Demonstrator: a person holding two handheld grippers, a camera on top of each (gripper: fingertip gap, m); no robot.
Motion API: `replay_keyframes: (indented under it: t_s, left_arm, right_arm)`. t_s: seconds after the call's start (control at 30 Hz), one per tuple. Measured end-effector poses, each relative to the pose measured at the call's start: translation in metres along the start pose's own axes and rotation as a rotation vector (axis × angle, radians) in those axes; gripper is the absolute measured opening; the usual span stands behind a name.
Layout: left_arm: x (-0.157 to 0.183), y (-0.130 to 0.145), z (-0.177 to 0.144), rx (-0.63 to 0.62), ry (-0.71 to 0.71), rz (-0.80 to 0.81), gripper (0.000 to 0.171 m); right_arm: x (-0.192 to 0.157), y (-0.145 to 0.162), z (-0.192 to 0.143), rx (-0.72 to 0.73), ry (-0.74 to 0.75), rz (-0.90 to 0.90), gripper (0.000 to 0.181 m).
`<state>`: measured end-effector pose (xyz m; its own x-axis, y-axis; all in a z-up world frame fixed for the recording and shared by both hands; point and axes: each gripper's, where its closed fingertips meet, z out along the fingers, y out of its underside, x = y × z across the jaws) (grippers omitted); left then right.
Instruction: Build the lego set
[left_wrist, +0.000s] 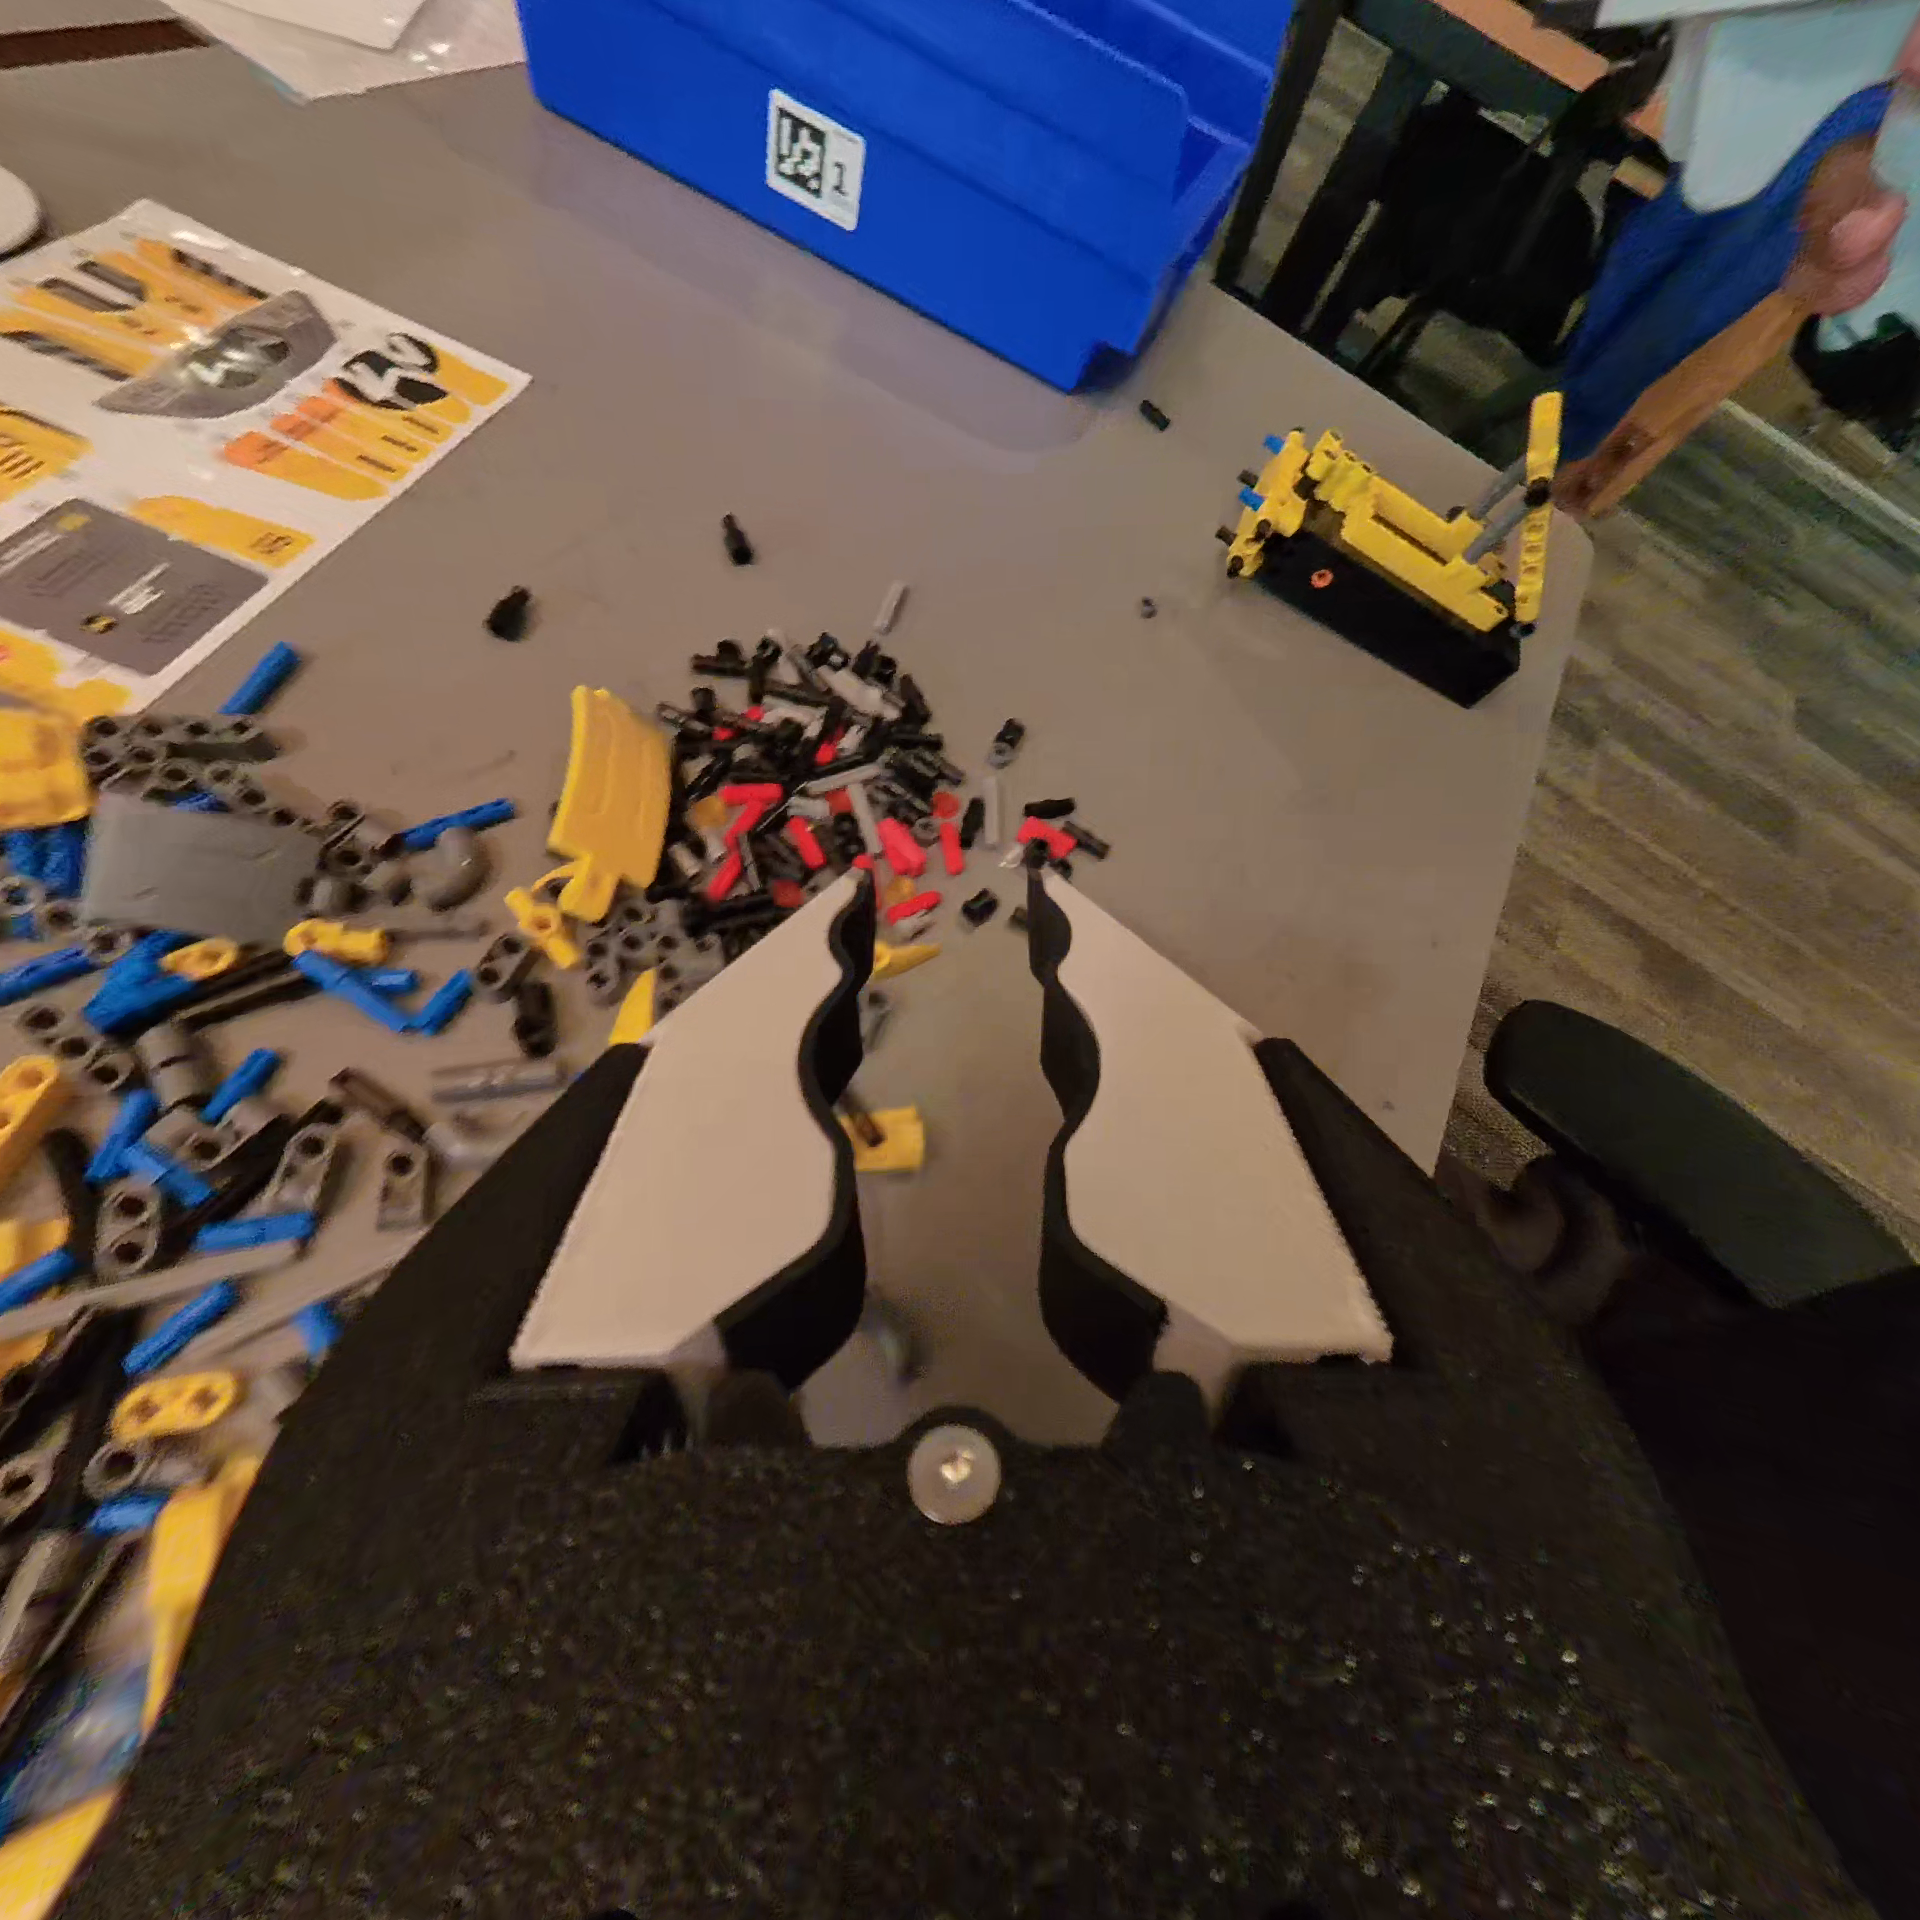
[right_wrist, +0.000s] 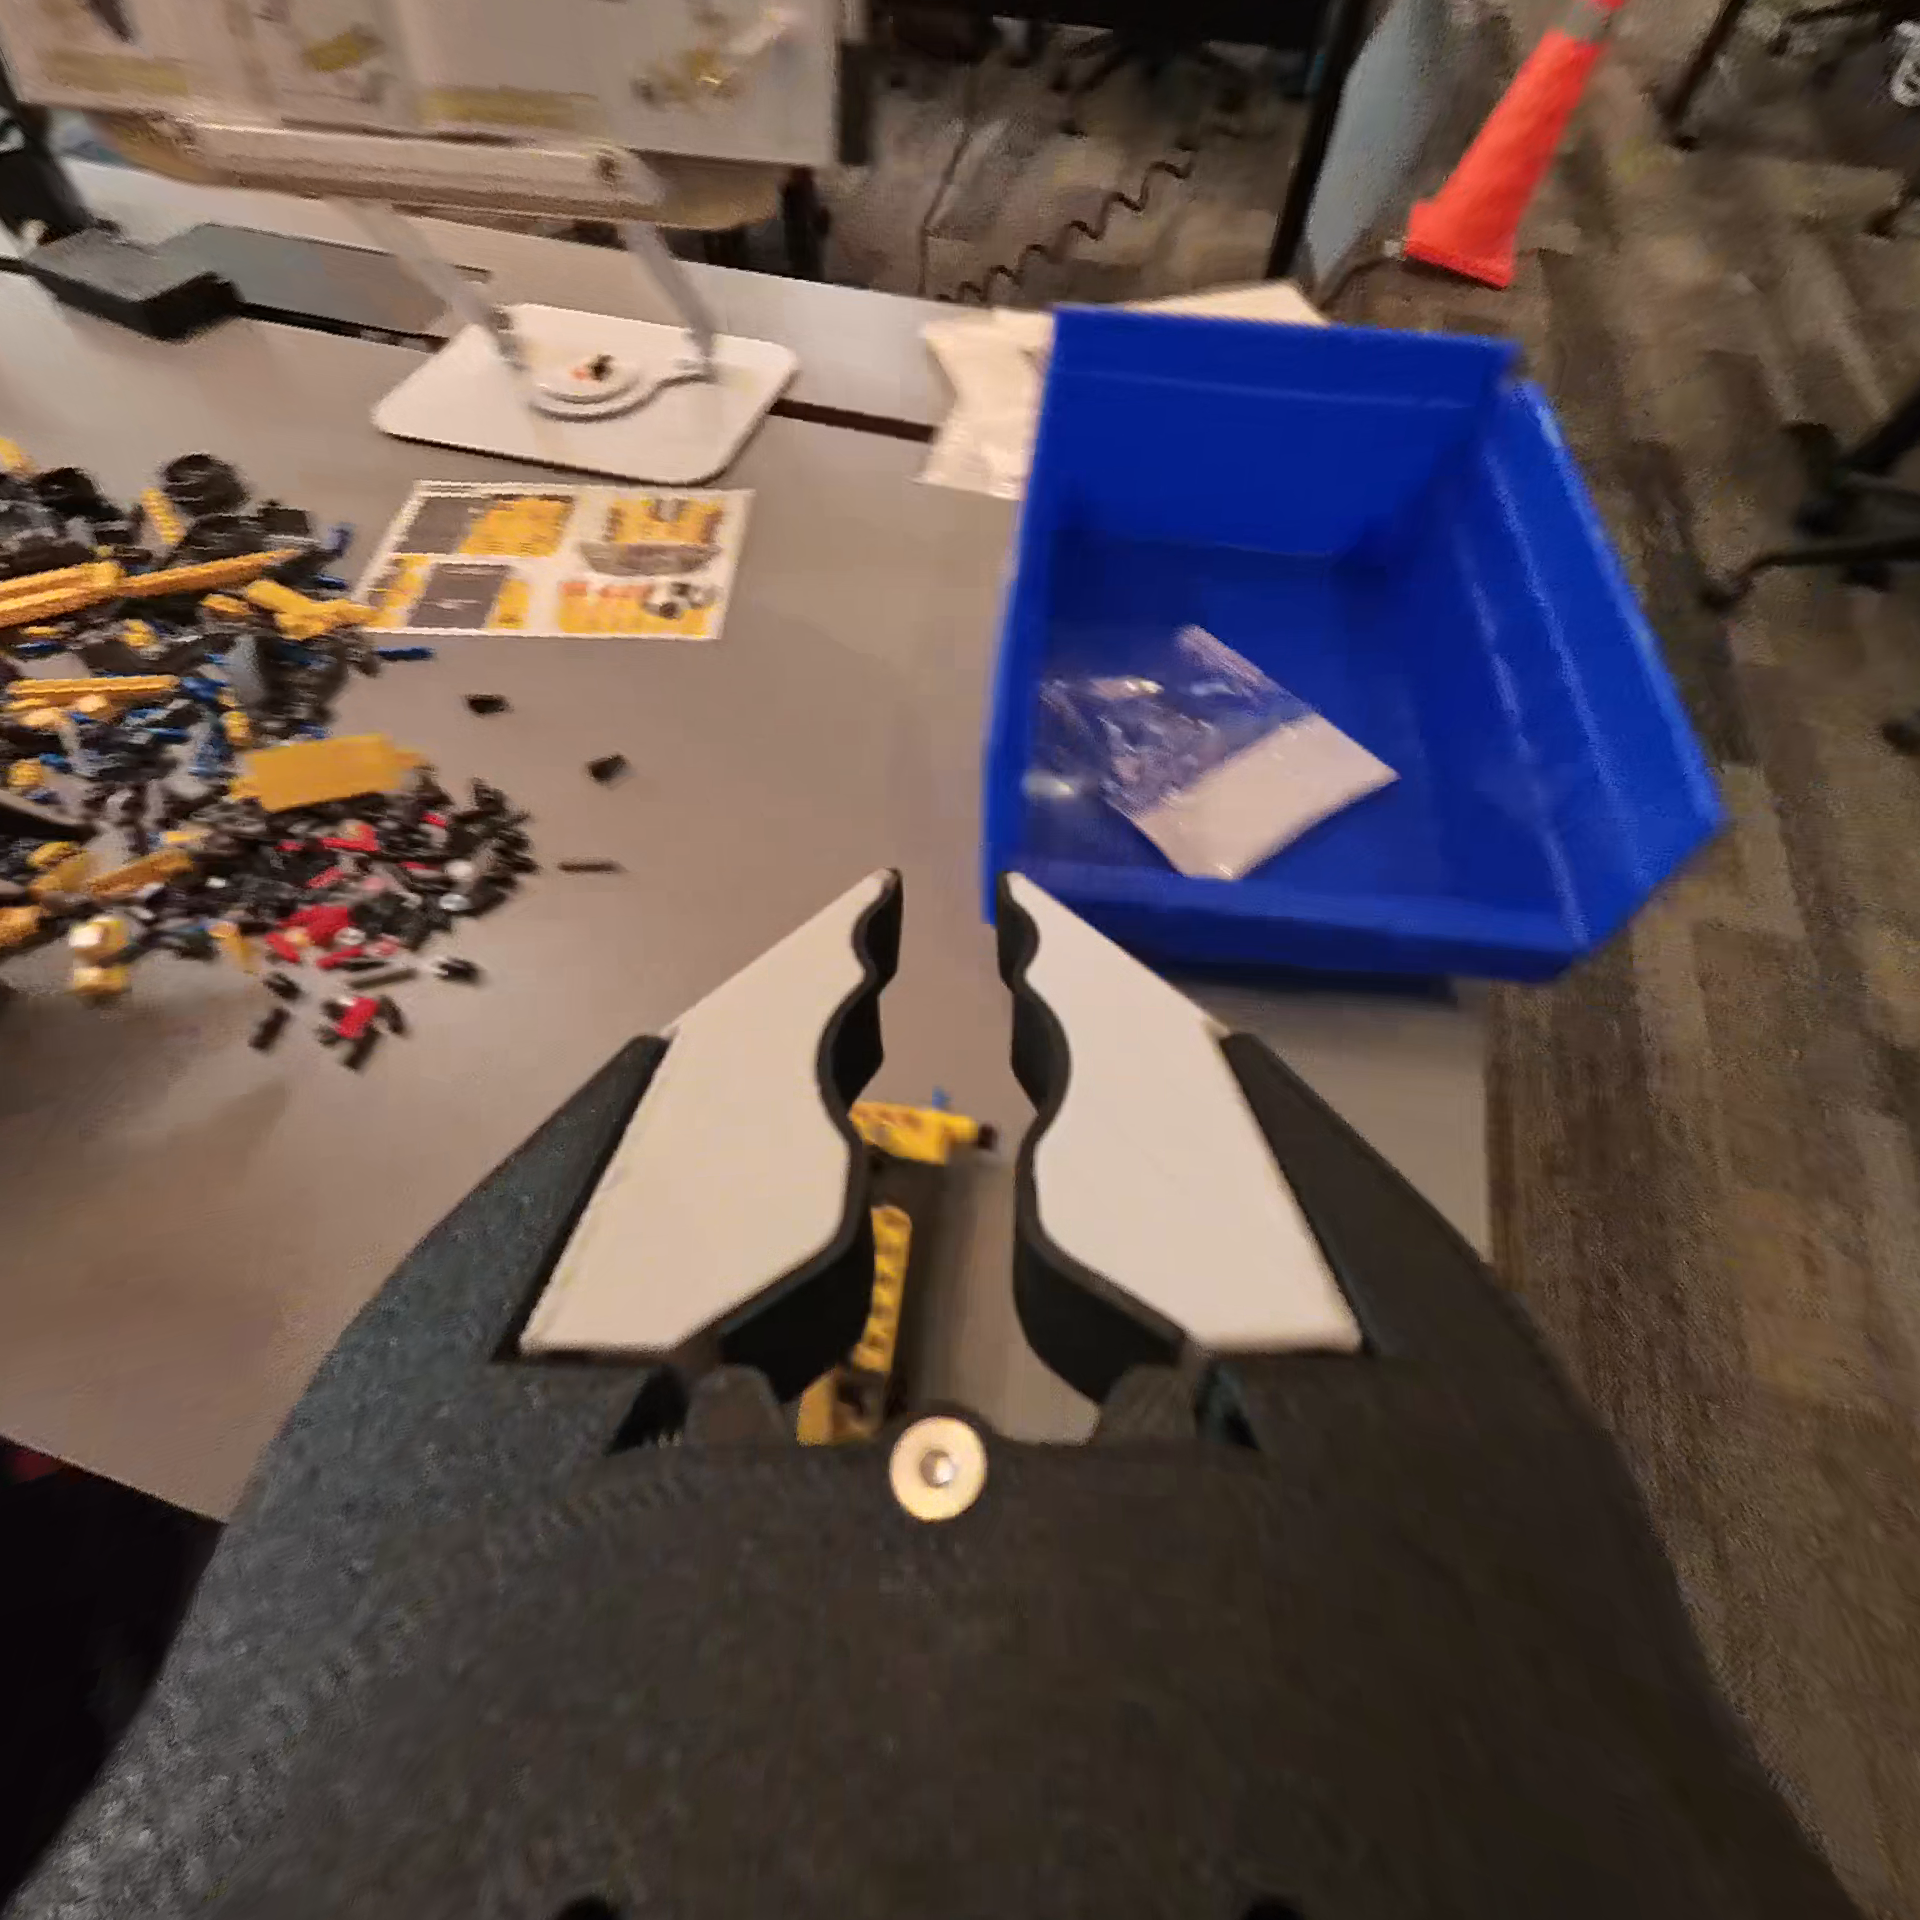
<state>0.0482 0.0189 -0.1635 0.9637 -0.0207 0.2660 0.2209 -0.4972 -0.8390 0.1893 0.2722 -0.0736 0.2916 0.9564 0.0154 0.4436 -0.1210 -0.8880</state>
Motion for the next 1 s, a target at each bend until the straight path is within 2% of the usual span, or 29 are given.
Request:
replay_keyframes:
  t_s: [0.07,0.13,0.2,0.27,0.43,0.67,0.7,0.77,0.9,1.0]
  left_arm:
    - [0.014,-0.005,0.012,-0.004,0.034,0.013,0.027]
    - [0.031,-0.012,0.028,-0.019,0.076,0.029,0.025]
    - [0.045,-0.016,0.046,-0.056,0.093,0.068,0.023]
    - [0.052,-0.022,0.066,-0.094,0.078,0.127,0.021]
    - [0.069,-0.033,0.112,-0.164,0.076,0.22,0.019]
    - [0.077,-0.031,0.155,-0.251,0.085,0.279,0.019]
    - [0.075,-0.031,0.16,-0.264,0.079,0.287,0.019]
    - [0.074,-0.03,0.168,-0.284,0.069,0.3,0.019]
    - [0.078,-0.023,0.175,-0.312,0.086,0.313,0.019]
    - [0.074,-0.017,0.178,-0.339,0.05,0.361,0.019]
  right_arm:
    - [0.036,0.025,-0.002,-0.01,0.014,0.041,0.018]
    - [0.06,0.058,0.011,-0.073,0.009,0.077,0.018]
    - [0.064,0.087,0.034,-0.155,-0.04,0.093,0.018]
    - [0.052,0.098,0.056,-0.183,-0.119,0.066,0.018]
    - [0.035,0.102,0.094,-0.238,-0.231,-0.066,0.018]
    - [0.031,0.112,0.112,-0.286,-0.285,-0.165,0.018]
    - [0.033,0.111,0.113,-0.283,-0.277,-0.176,0.018]
    - [0.038,0.112,0.115,-0.283,-0.235,-0.202,0.006]
    - [0.039,0.109,0.108,-0.25,-0.192,-0.227,0.005]
    - [0.042,0.094,0.09,-0.166,-0.158,-0.205,0.005]
